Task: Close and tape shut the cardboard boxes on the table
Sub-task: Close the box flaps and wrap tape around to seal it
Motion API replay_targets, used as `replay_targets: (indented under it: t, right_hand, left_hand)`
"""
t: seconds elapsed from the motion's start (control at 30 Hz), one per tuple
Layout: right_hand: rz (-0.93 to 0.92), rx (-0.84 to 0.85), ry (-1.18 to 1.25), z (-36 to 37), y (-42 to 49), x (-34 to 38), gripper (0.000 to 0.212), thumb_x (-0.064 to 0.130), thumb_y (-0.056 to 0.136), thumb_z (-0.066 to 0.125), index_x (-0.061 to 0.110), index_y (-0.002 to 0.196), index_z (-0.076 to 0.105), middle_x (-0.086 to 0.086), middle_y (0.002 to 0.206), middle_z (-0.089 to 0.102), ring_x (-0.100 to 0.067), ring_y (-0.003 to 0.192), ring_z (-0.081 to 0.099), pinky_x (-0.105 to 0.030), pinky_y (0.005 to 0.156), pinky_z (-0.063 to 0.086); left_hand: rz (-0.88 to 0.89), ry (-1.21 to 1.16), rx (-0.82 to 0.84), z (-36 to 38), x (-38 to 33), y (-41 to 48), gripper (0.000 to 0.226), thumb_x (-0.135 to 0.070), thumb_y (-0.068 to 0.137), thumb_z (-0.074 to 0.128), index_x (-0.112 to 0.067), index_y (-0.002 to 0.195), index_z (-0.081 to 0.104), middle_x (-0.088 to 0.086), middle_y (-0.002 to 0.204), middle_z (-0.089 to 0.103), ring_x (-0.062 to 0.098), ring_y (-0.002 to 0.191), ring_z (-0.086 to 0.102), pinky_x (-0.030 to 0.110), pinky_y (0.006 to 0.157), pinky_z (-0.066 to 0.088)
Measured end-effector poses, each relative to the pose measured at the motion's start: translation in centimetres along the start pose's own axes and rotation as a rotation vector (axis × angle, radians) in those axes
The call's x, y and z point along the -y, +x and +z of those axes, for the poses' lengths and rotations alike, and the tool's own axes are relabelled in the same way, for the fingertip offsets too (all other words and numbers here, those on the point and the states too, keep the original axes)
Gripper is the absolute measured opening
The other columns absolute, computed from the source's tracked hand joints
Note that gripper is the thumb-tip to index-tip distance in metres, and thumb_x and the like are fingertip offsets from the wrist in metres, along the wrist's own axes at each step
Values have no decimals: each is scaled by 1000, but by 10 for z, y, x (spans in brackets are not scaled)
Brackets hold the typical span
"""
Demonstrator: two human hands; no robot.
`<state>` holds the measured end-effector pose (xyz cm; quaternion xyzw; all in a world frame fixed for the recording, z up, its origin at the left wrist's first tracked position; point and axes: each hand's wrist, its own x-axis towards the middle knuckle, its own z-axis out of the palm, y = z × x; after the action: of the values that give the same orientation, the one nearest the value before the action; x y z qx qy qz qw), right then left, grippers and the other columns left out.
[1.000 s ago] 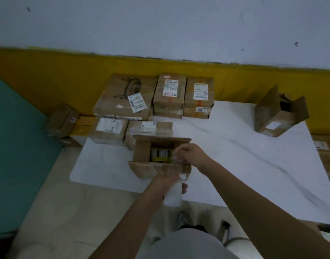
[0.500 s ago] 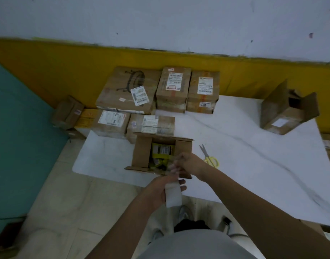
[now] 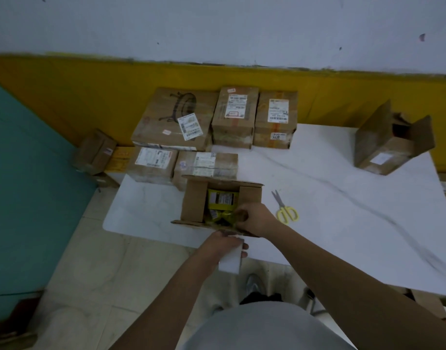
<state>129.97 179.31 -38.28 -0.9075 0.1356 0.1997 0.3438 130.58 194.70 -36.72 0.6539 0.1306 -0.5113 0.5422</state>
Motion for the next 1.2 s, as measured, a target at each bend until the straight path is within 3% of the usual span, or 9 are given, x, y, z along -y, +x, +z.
replay_targets:
  t: [0.13,0.23,0.43,0.5,0.57,0.7,0.87,0.97,1.2]
  right_hand:
    - [-127,-91,-164,-6,-3,5,26,41,90,62,22,107,71,-1,105,65,-18,97,62,-34,79,53]
    - [-201,36,-159,-7,-13,14,45,59,95,47,23,94,73,2,83,68,-12,76,62,-30,68,50]
    - [-238,-14,-325,-12,1,4,14,25,96,55,29,99,68,-1,82,68,-21,76,64,-37,68,54]
    - [-221,-18,-373,-13,5,7,21,23,96,54,37,109,63,0,90,66,-22,83,65,-41,73,56]
    - [-221,-22,-344,-14,10,3,21,26,101,47,30,111,65,-4,96,67,-24,89,64,-40,77,54]
    - [-214,80,-332,-12,25,-3,21,22,102,48,13,108,66,-13,100,67,-28,94,63,-40,83,50]
    - [-179,101,-396,3,38,-11,31,26,103,44,9,107,69,-13,102,70,-28,96,66,-37,85,51]
    - [-150,66,-364,-5,48,-7,27,24,103,45,20,122,64,-10,107,68,-27,101,66,-36,89,52]
    - [-189,84,-500,-6,56,-9,32,30,106,40,17,120,65,-11,106,68,-26,100,65,-38,87,53]
  left_hand:
    - [38,29,-36,1,-6,4,25,-8,95,59,3,117,59,18,85,72,23,61,68,30,58,55]
    - [57,57,-47,4,-13,8,22,-11,93,60,5,109,63,17,79,71,25,61,69,30,56,55]
    - [55,10,-51,7,-20,16,30,-26,95,60,0,110,64,10,82,76,24,65,71,39,72,61]
    - [33,-29,-52,8,-24,19,30,-30,95,61,-1,103,66,12,82,75,23,61,70,39,71,60]
    - [-13,-89,-39,12,-27,14,29,-29,97,58,-2,93,67,15,81,73,23,59,68,37,63,59]
    - [18,-156,-105,12,-15,16,39,-34,92,66,0,110,65,22,88,73,30,70,70,45,79,59]
    - [-32,8,-229,7,-6,22,42,-43,93,62,-7,114,60,12,76,69,12,50,67,19,51,51]
    - [-19,308,-339,2,0,32,42,-47,96,54,-7,103,64,15,109,65,20,88,62,23,74,44]
    - [40,468,-307,16,17,53,52,-42,102,42,2,125,58,20,124,63,31,114,58,28,87,40]
